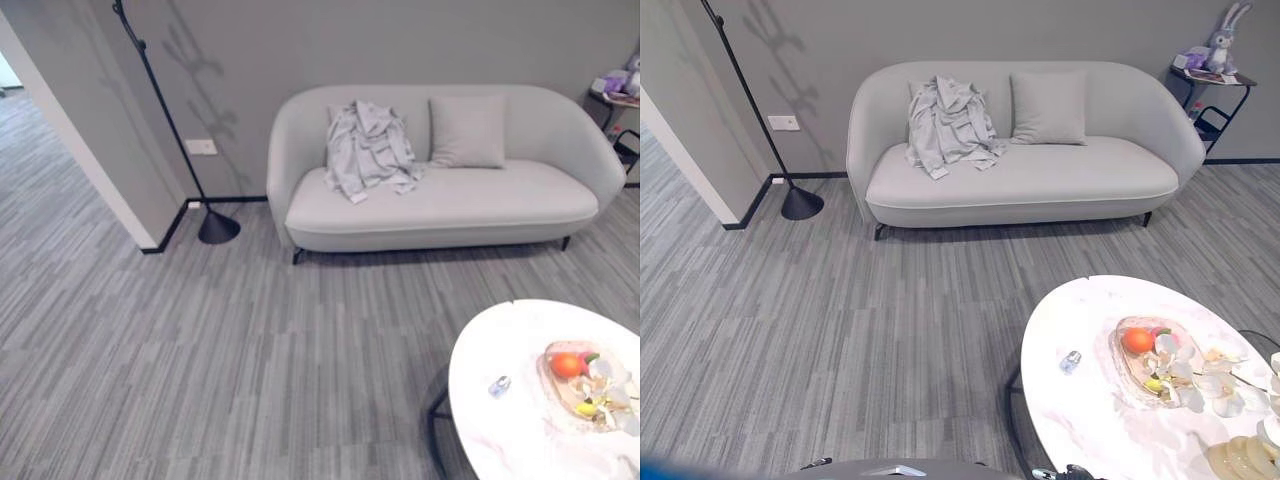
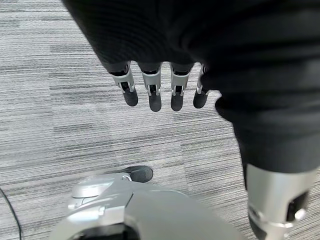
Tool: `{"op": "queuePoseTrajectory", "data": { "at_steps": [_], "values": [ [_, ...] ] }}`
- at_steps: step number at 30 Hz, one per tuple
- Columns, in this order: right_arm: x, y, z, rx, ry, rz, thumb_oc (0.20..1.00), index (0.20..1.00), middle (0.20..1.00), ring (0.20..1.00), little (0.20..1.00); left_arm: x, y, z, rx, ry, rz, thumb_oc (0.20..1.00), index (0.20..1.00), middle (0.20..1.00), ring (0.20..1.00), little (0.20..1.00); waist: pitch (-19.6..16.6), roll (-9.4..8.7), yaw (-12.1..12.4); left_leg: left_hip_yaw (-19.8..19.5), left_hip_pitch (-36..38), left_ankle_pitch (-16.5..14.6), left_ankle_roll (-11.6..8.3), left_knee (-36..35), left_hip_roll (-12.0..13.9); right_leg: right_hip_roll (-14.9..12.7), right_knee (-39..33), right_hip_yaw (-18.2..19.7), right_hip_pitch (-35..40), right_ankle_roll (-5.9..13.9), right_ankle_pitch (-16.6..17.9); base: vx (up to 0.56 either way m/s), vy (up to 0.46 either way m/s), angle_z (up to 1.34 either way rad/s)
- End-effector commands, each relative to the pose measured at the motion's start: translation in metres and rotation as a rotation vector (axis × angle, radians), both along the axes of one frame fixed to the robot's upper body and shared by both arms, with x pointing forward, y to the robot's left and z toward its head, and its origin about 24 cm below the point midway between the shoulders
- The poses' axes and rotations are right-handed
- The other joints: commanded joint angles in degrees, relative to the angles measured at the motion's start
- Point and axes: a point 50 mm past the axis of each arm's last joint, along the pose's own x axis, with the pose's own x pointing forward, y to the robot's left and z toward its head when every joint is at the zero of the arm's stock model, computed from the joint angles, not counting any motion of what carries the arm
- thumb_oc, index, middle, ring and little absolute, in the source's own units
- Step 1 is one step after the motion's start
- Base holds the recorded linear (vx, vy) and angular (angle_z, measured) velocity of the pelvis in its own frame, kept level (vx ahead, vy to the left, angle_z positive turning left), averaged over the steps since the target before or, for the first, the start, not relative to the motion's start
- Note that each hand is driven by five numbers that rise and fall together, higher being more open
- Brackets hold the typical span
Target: Hang the clothes on the sofa on the clothes rack.
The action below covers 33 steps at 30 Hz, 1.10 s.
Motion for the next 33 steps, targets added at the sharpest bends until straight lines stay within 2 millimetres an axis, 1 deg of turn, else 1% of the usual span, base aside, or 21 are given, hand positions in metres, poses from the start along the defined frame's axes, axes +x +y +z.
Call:
{"op": "queuePoseTrajectory", "data": {
  "at_steps": [1, 7, 8, 10, 14, 16, 18, 19, 20, 21, 23, 24, 25, 26, 27, 29, 30, 31, 33],
  "values": [
    [0.019, -0.017, 0.007, -0.065, -0.029, 0.052, 1.0, 1.0, 1.0, 1.0, 1.0, 0.022, 0.001, 0.002, 0.031, -0.015, -0.087, 1.0, 1.0, 1.0, 1.0, 1.0, 1.1, -0.05, 1.4, -1.9, 1.1, -2.4, -4.36, 0.6, 1.1, -5.4, 1.0, 0.9, 0.2, 9.69, -1.3, 0.0, 0.0, 0.0],
    [0.02, -0.019, 0.008, -0.07, -0.029, 0.049, 1.0, 1.0, 1.0, 1.0, 1.0, 0.023, 0.003, 0.003, 0.046, -0.013, -0.105, 1.0, 1.0, 1.0, 1.0, 1.0, 1.3, 0.04, 1.4, -1.8, 0.8, -2.5, -4.13, 0.6, 1.0, -5.6, 1.0, 1.2, -0.2, 9.82, -1.0, 0.0, 0.015, 0.0],
    [0.022, -0.02, 0.009, -0.074, -0.032, 0.053, 1.0, 1.0, 1.0, 1.0, 1.0, 0.026, 0.006, 0.004, 0.055, -0.023, -0.096, 1.0, 1.0, 1.0, 1.0, 1.0, 1.6, 0.03, 1.4, -1.9, 0.3, -2.4, -3.87, 0.6, 0.8, -5.7, 1.0, 1.3, -0.7, 9.93, -0.7, -0.02, 0.065, -0.02],
    [0.022, -0.021, 0.009, -0.077, -0.032, 0.049, 1.0, 1.0, 1.0, 1.0, 1.0, 0.027, 0.007, 0.005, 0.06, -0.024, -0.094, 1.0, 1.0, 1.0, 1.0, 1.0, 1.9, 0.03, 1.5, -1.9, -0.1, -2.3, -3.69, 0.6, 0.6, -5.9, 1.1, 1.4, -1.1, 10.04, -0.6, -0.02, 0.068, -0.03],
    [0.028, -0.022, 0.011, -0.08, -0.049, 0.045, 1.0, 1.0, 1.0, 1.0, 1.0, 0.029, 0.011, 0.006, 0.068, -0.031, -0.087, 1.0, 1.0, 1.0, 1.0, 1.0, 2.5, 0.01, 1.6, -1.9, -1.1, -2.0, -3.03, 0.6, 0.2, -6.3, 2.4, 2.2, -2.9, 10.22, -0.5, -0.04, 0.059, -0.02],
    [0.033, -0.023, 0.012, -0.084, -0.061, 0.046, 1.0, 1.0, 1.0, 1.0, 1.0, 0.032, 0.013, 0.007, 0.074, -0.039, -0.083, 1.0, 1.0, 1.0, 1.0, 1.0, 3.2, 0.06, 1.6, -1.7, -2.1, -1.8, -2.28, 0.6, -0.1, -6.9, 5.0, 2.6, -5.1, 10.24, -0.7, -0.07, 0.103, -0.08],
    [0.038, -0.024, 0.013, -0.085, -0.076, 0.043, 1.0, 1.0, 1.0, 1.0, 1.0, 0.037, 0.015, 0.009, 0.077, -0.055, -0.077, 1.0, 1.0, 1.0, 1.0, 1.0, 4.3, 0.12, 1.7, -1.3, -3.2, -2.3, -1.32, 2.1, -0.7, -7.9, 10.1, 3.1, -8.4, 10.05, -1.0, -0.06, 0.144, -0.19],
    [0.039, -0.025, 0.014, -0.085, -0.08, 0.037, 1.0, 1.0, 1.0, 1.0, 1.0, 0.038, 0.015, 0.009, 0.076, -0.059, -0.076, 1.0, 1.0, 1.0, 1.0, 1.0, 4.6, 0.22, 1.7, -1.4, -3.5, -2.7, -0.96, 2.7, -1.0, -8.3, 12.4, 3.3, -9.7, 10.13, -0.8, -0.02, 0.082, -0.17],
    [0.039, -0.025, 0.014, -0.085, -0.08, 0.036, 1.0, 1.0, 1.0, 1.0, 1.0, 0.038, 0.015, 0.009, 0.076, -0.059, -0.076, 1.0, 1.0, 1.0, 1.0, 1.0, 4.6, 0.2, 1.7, -1.3, -3.6, -2.7, -0.95, 2.8, -1.0, -8.4, 12.5, 3.3, -9.9, 10.14, -0.8, -0.02, 0.102, -0.13],
    [0.041, -0.026, 0.015, -0.089, -0.083, 0.038, 1.0, 1.0, 1.0, 1.0, 1.0, 0.039, 0.015, 0.009, 0.075, -0.057, -0.082, 1.0, 1.0, 1.0, 1.0, 1.0, 5.4, 0.41, 1.3, -1.0, -3.5, -3.0, -0.55, 3.1, -1.2, -8.8, 15.1, 3.4, -11.5, 10.2, -0.1, -0.03, 0.103, 0.01],
    [0.046, -0.028, 0.017, -0.094, -0.099, 0.034, 1.0, 1.0, 1.0, 1.0, 1.0, 0.042, 0.014, 0.01, 0.077, -0.06, -0.109, 1.0, 1.0, 1.0, 1.0, 1.0, 6.7, 0.81, 0.6, -0.6, -3.6, -3.3, 0.25, 3.9, -1.2, -9.4, 21.5, 3.6, -15.2, 9.52, 1.1, -0.04, 0.164, 0.05],
    [0.049, -0.027, 0.017, -0.093, -0.117, 0.024, 1.0, 1.0, 1.0, 1.0, 1.0, 0.046, 0.013, 0.01, 0.08, -0.066, -0.137, 1.0, 1.0, 1.0, 1.0, 1.0, 7.7, 1.29, 0.1, -0.5, -3.7, -3.8, 0.49, 4.9, -0.8, -9.4, 26.4, 4.0, -18.4, 8.5, 1.0, 0.02, 0.156, -0.18],
    [0.051, -0.026, 0.018, -0.093, -0.124, 0.023, 1.0, 1.0, 1.0, 1.0, 1.0, 0.049, 0.012, 0.011, 0.08, -0.075, -0.141, 1.0, 1.0, 1.0, 1.0, 1.0, 7.9, 1.36, 0.1, -0.4, -3.7, -4.3, 0.55, 5.3, -0.7, -9.7, 26.7, 3.8, -19.4, 8.11, 0.4, 0.05, 0.1, -0.33],
    [0.051, -0.026, 0.018, -0.093, -0.124, 0.023, 1.0, 1.0, 1.0, 1.0, 1.0, 0.049, 0.012, 0.011, 0.08, -0.076, -0.142, 1.0, 1.0, 1.0, 1.0, 1.0, 7.9, 1.36, 0.2, -0.3, -3.7, -4.4, 0.55, 5.3, -0.7, -9.7, 26.7, 3.8, -19.4, 8.1, 0.4, 0.09, 0.025, -0.18],
    [0.051, -0.027, 0.018, -0.095, -0.123, 0.025, 1.0, 1.0, 1.0, 1.0, 1.0, 0.052, 0.012, 0.012, 0.083, -0.088, -0.146, 1.0, 1.0, 1.0, 1.0, 1.0, 8.0, 1.15, 0.1, -0.5, -3.6, -4.7, 0.49, 5.4, -0.8, -9.7, 24.7, 3.4, -19.8, 8.09, 0.2, 0.11, -0.015, -0.06],
    [0.05, -0.027, 0.017, -0.098, -0.116, 0.026, 1.0, 1.0, 1.0, 1.0, 1.0, 0.057, 0.013, 0.013, 0.092, -0.098, -0.151, 1.0, 1.0, 1.0, 1.0, 1.0, 8.1, 0.67, -0.1, -1.0, -2.9, -5.4, 0.33, 5.0, -1.3, -9.0, 19.8, 3.2, -19.7, 8.66, 1.4, 0.18, -0.043, -0.04],
    [0.05, -0.028, 0.018, -0.1, -0.114, 0.019, 1.0, 1.0, 1.0, 1.0, 1.0, 0.06, 0.013, 0.014, 0.098, -0.108, -0.155, 1.0, 1.0, 1.0, 1.0, 1.0, 8.2, 0.2, -0.7, -1.6, -2.4, -5.8, 0.25, 4.6, -1.9, -8.2, 15.8, 3.7, -21.3, 9.54, 2.8, 0.33, -0.061, -0.1],
    [0.048, -0.028, 0.017, -0.101, -0.11, 0.007, 1.0, 1.0, 1.0, 1.0, 1.0, 0.065, 0.013, 0.016, 0.105, -0.118, -0.16, 1.0, 1.0, 1.0, 1.0, 1.0, 8.7, 0.08, -1.9, -2.7, -0.8, -6.8, 0.0, 3.8, -2.3, -7.0, 9.0, 4.2, -24.0, 11.15, 5.6, 0.28, -0.043, -0.07],
    [0.048, -0.028, 0.017, -0.101, -0.11, 0.007, 1.0, 1.0, 1.0, 1.0, 1.0, 0.064, 0.013, 0.015, 0.104, -0.117, -0.16, 1.0, 1.0, 1.0, 1.0, 1.0, 8.8, 0.33, -2.0, -2.8, -0.5, -6.9, -0.04, 3.8, -2.1, -6.8, 8.7, 4.0, -23.6, 11.13, 5.6, 0.22, -0.024, 0.05]
  ]
}}
